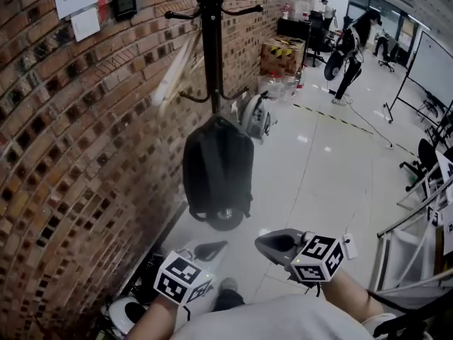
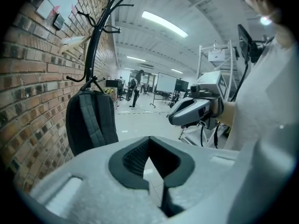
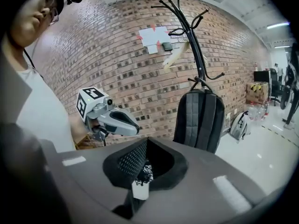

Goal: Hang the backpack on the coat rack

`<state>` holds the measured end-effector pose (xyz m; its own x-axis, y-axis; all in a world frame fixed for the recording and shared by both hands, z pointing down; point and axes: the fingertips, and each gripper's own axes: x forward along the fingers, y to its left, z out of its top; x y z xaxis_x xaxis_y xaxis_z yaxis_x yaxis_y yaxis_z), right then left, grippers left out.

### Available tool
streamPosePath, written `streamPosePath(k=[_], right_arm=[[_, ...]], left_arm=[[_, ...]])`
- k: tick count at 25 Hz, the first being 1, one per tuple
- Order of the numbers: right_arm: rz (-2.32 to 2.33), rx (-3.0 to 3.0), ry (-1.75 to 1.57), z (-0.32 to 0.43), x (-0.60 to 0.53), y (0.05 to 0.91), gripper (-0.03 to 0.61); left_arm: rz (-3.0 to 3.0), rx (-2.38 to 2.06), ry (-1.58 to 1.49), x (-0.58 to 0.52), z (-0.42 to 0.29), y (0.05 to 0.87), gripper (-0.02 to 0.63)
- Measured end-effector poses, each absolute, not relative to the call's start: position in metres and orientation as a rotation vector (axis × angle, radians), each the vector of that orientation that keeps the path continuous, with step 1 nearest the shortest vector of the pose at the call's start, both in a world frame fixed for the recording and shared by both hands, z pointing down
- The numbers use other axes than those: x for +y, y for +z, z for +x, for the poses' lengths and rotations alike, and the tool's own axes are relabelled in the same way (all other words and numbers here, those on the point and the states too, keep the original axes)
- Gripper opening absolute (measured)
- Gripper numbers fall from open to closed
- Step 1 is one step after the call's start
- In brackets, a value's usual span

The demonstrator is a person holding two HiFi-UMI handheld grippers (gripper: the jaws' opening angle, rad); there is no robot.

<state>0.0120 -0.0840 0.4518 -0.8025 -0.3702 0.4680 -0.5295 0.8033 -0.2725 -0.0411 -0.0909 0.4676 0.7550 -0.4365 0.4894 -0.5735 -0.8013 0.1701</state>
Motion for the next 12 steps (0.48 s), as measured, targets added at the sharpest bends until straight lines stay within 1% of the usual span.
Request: streamPosePath(k=[3,6,12], right_arm=[[0.662,-2.643,0.583,0.037,-0.037,0.441,-0.002],[0.660,-2.661,0.543,0.055,0.004,0.433,-0.002],[0.597,-2.705,0.497,0.059,0.071,0.417,-0.002]], left_arm=[[2.668,-0.794,0.624,-0.050,-0.017,0.454,0.000],[2.674,-0.765,0.552,-0.003,0.006,0.436,0.000],[2.688,-0.754,0.586,0.064,0.024,0.428,0.000]])
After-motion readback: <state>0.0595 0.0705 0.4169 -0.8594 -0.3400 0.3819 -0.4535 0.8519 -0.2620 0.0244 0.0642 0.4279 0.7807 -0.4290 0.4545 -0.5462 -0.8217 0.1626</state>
